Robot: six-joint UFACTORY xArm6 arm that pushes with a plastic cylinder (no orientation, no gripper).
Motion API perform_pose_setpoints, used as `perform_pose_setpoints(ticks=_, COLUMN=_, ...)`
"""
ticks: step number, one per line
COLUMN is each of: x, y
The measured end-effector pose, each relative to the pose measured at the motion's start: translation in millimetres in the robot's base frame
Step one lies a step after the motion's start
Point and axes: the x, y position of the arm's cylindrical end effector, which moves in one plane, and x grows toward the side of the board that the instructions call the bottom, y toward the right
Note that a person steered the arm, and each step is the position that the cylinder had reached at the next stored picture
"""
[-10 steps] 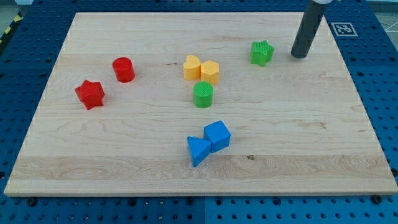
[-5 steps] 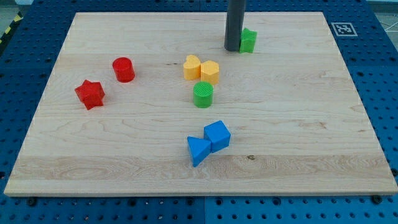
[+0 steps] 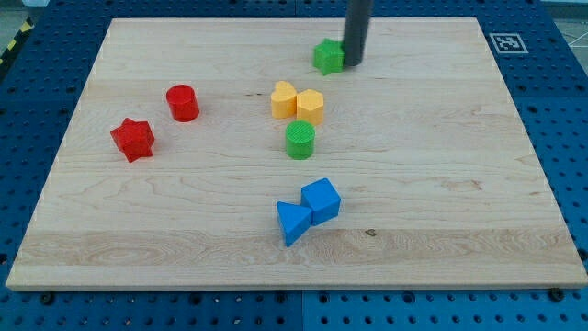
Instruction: Move the green star to the top center
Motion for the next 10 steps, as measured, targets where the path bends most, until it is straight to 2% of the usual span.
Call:
perform_pose_setpoints(ticks=1, x=-3.4, y=-25.5)
perform_pose_setpoints(ticks=2, x=7.3, y=0.0)
perform_pose_setpoints(ticks=3, x=29.9, y=-19.0)
perform_pose_setpoints(ticks=4, x=29.1, y=-59.3)
perform_pose_setpoints(ticks=6, x=-5.7, y=-65.1)
perform_pose_setpoints(ticks=7, x=14.0, y=-42.1)
perform_pose_setpoints(ticks=8, x=6.6, y=-9.5)
perform_pose_setpoints(ticks=9, x=-27.3, y=-33.5)
perform_pose_setpoints(ticks=10, x=-40.2, y=-60.9)
